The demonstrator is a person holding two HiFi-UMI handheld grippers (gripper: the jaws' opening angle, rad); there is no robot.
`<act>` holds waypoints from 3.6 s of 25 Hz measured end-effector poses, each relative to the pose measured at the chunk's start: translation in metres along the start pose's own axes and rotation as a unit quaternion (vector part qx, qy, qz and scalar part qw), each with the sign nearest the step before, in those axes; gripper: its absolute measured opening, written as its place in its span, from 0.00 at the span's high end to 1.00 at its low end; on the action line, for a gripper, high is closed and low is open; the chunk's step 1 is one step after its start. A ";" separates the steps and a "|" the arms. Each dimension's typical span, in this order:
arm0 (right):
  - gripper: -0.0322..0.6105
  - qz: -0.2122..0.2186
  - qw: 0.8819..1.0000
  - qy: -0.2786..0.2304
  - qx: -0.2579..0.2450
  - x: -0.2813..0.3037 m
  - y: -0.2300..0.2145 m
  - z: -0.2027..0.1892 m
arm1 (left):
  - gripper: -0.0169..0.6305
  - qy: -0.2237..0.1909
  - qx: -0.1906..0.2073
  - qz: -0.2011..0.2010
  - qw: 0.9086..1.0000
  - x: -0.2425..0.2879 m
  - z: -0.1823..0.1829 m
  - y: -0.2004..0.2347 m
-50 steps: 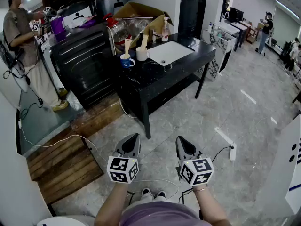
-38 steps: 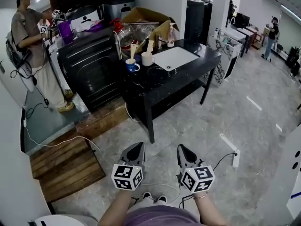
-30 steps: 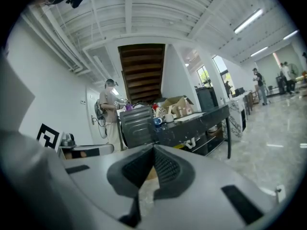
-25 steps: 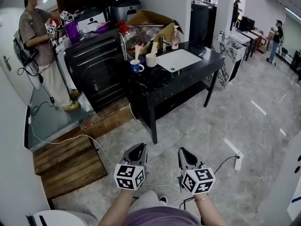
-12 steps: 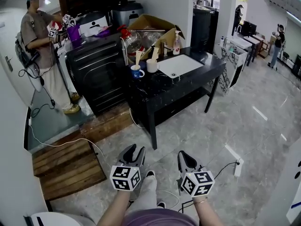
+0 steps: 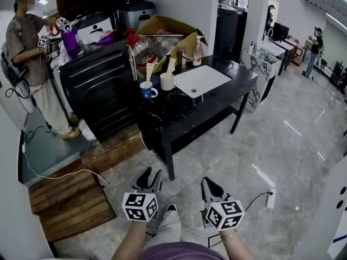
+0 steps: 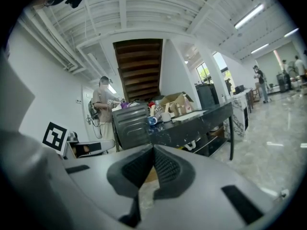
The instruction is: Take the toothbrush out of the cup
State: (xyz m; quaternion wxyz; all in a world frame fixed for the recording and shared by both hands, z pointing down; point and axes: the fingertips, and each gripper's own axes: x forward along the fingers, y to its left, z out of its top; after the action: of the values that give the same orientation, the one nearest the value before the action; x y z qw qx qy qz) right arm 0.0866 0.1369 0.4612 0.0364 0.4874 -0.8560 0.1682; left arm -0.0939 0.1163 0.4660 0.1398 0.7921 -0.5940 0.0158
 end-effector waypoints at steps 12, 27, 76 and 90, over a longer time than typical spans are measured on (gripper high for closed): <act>0.95 -0.026 1.000 -0.005 0.011 0.138 -0.040 0.053 | 0.76 -0.011 0.031 0.008 0.999 0.129 0.070 0.084; 0.95 -0.030 0.999 -0.005 0.012 0.234 -0.056 0.082 | 0.76 -0.002 0.048 0.018 0.999 0.231 0.108 0.149; 0.95 0.022 0.998 0.039 0.047 0.354 -0.137 0.105 | 0.82 0.051 0.144 0.163 0.975 0.415 0.185 0.243; 0.95 0.026 0.998 0.030 0.049 0.344 -0.134 0.109 | 0.91 -0.030 0.158 0.151 0.975 0.393 0.229 0.217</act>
State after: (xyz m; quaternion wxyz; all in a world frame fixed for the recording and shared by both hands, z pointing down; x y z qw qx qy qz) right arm 0.0314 -0.2436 0.4707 0.0341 0.4611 -0.8576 0.2254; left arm -0.2162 -0.3627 0.3649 -0.0094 0.7058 -0.7003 0.1066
